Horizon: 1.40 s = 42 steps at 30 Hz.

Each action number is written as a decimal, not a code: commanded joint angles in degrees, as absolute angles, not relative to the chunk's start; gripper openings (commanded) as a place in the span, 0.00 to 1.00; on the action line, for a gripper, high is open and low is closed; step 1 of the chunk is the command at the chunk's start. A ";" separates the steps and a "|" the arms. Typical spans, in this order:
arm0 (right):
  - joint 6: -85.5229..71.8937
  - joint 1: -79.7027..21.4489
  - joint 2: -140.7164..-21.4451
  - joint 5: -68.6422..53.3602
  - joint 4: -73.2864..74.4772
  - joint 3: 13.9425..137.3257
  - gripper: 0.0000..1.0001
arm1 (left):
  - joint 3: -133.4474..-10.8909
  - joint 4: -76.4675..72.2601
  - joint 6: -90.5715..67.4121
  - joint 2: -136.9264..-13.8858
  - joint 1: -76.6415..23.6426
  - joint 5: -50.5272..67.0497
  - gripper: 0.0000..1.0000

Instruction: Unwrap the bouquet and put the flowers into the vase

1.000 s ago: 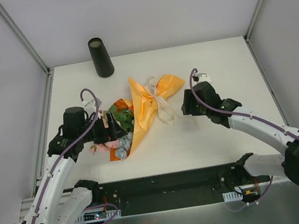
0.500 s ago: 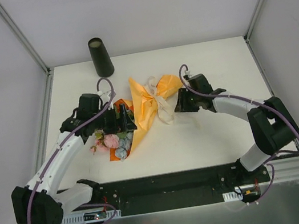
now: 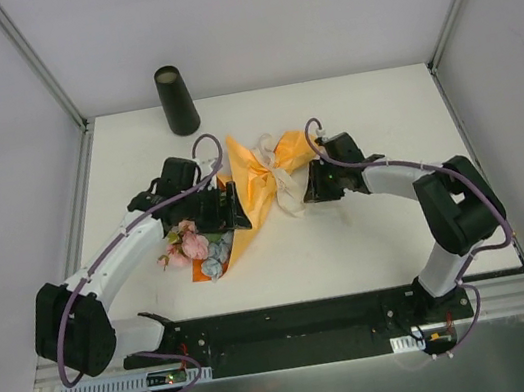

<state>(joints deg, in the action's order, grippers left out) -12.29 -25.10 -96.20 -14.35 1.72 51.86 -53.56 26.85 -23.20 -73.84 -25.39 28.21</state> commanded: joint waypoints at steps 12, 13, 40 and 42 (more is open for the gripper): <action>-15.20 -25.40 -93.88 -15.90 2.81 50.99 0.00 | -53.00 23.73 -27.33 -72.17 -28.56 19.78 0.67; -16.25 -25.57 -92.74 -16.43 2.64 49.93 0.00 | -52.56 23.99 -27.77 -70.85 -28.56 18.82 0.67; -30.50 -29.53 -78.82 -25.83 -8.70 34.27 0.00 | -54.40 20.66 -36.82 -71.10 -36.74 24.44 0.62; -30.32 -29.53 -82.08 -26.19 -8.70 35.06 0.07 | -54.23 20.65 -37.35 -71.89 -36.83 23.30 0.62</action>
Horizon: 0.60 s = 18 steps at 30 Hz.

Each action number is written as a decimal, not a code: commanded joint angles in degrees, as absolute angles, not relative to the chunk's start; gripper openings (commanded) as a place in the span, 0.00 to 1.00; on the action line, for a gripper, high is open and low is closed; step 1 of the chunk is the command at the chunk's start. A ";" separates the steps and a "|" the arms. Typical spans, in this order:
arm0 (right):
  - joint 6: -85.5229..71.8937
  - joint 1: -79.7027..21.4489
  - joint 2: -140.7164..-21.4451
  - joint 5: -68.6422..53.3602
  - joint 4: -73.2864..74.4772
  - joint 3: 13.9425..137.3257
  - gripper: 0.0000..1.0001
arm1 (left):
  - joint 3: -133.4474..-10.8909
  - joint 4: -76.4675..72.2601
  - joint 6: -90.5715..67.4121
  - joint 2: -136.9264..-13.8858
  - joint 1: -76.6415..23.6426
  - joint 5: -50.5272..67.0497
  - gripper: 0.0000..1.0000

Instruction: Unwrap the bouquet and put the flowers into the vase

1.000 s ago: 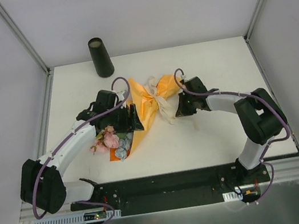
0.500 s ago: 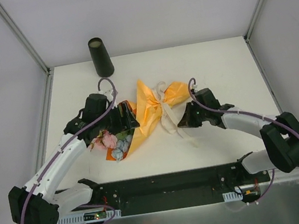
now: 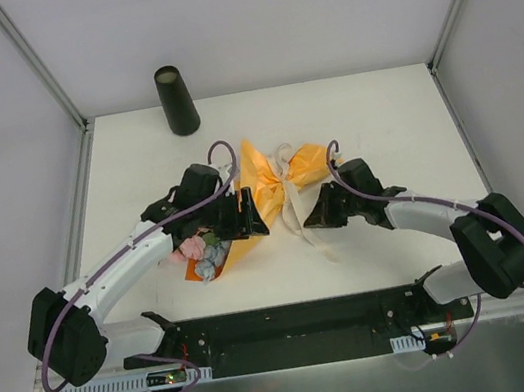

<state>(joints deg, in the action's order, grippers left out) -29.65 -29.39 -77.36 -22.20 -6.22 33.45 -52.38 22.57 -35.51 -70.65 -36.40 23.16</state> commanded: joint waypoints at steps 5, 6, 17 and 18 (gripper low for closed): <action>-30.58 -29.53 -86.92 -28.04 -12.48 35.16 0.22 | -53.35 19.87 -38.23 -72.07 -37.18 22.59 0.62; -30.76 -29.53 -87.53 -28.21 -13.09 35.24 0.25 | -53.18 19.86 -38.15 -72.33 -37.18 22.50 0.62; -32.43 -29.62 -90.53 -30.93 -15.99 35.68 0.32 | -49.84 19.07 -38.23 -74.62 -37.18 20.30 0.61; -32.69 -29.62 -90.79 -31.11 -16.69 35.68 0.33 | -49.75 18.90 -38.23 -74.79 -37.18 20.04 0.61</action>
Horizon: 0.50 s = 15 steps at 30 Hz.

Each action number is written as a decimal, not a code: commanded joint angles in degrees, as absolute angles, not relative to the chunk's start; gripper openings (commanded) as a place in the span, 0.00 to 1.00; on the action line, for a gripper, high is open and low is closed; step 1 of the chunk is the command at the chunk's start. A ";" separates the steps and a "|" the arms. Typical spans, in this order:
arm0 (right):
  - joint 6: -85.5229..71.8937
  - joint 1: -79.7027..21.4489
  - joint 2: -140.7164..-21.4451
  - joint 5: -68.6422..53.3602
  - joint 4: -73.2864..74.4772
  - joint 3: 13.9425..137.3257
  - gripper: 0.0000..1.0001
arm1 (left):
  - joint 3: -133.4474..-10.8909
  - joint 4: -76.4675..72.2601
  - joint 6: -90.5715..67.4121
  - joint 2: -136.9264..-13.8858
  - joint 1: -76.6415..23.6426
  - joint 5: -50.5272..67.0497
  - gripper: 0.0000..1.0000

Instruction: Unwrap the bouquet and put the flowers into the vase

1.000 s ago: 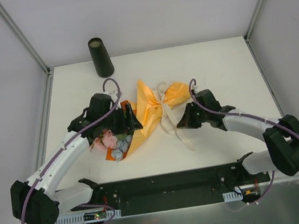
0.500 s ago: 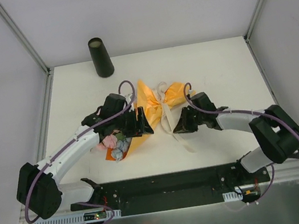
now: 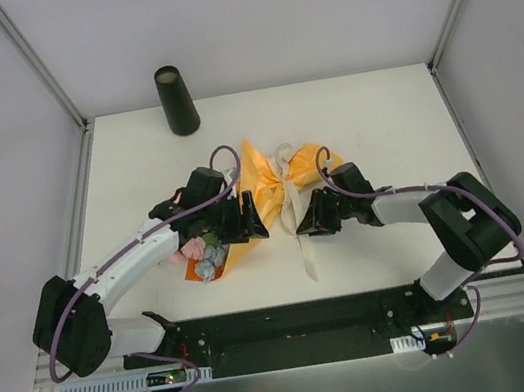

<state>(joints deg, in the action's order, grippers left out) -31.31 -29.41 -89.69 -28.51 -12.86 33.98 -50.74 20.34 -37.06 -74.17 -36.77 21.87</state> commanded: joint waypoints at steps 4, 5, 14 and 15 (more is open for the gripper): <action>-33.92 -29.62 -91.93 -32.43 -18.45 36.03 0.32 | -48.87 18.72 -38.41 -75.23 -37.18 17.85 0.60; -34.27 -29.71 -92.37 -32.26 -18.89 36.12 0.31 | -48.69 18.72 -38.58 -75.50 -37.18 17.32 0.60; -41.03 -29.09 -84.49 -27.78 -18.81 33.23 0.00 | -46.94 19.16 -42.36 -77.17 -37.18 11.08 0.53; -42.09 -29.00 -82.37 -26.90 -18.55 32.70 0.00 | -46.76 19.16 -42.71 -77.52 -37.18 10.29 0.53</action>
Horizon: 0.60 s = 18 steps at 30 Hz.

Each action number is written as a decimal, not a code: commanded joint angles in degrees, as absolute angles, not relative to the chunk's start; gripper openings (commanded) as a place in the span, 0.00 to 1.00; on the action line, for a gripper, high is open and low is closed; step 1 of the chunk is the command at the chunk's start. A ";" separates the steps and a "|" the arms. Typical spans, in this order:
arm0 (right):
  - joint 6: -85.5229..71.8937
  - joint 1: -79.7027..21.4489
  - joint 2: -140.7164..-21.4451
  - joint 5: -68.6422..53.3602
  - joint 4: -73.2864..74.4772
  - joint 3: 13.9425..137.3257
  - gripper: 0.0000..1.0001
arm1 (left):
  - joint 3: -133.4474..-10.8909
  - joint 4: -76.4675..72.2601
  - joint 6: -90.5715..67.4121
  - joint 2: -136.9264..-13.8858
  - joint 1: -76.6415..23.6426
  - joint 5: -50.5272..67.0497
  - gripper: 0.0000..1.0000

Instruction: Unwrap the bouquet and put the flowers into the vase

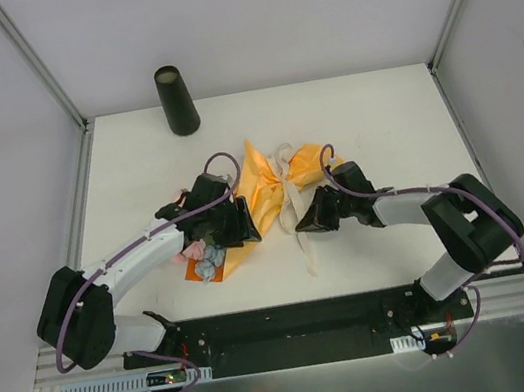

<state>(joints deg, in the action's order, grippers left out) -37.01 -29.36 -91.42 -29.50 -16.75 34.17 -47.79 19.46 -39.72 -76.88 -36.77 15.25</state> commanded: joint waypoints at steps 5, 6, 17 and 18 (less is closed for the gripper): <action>-42.19 -28.83 -70.68 -20.32 -10.93 31.46 0.00 | -47.72 20.12 -43.16 -80.41 -37.18 5.98 0.52; -41.93 -28.48 -68.58 -18.65 -8.81 31.81 0.00 | -48.25 20.39 -42.98 -81.03 -37.18 5.37 0.52; -38.07 -23.74 -50.72 -1.86 7.81 38.93 0.00 | -54.31 21.53 -41.66 -91.49 -37.18 1.14 0.47; -37.19 -23.30 -50.19 -0.63 8.61 39.89 0.00 | -54.58 21.53 -41.66 -92.28 -37.18 1.40 0.47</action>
<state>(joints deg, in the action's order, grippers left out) -40.29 -24.91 -53.84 -9.13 3.33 34.02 -51.90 20.47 -41.74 -89.73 -36.80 3.99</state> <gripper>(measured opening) 0.034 0.474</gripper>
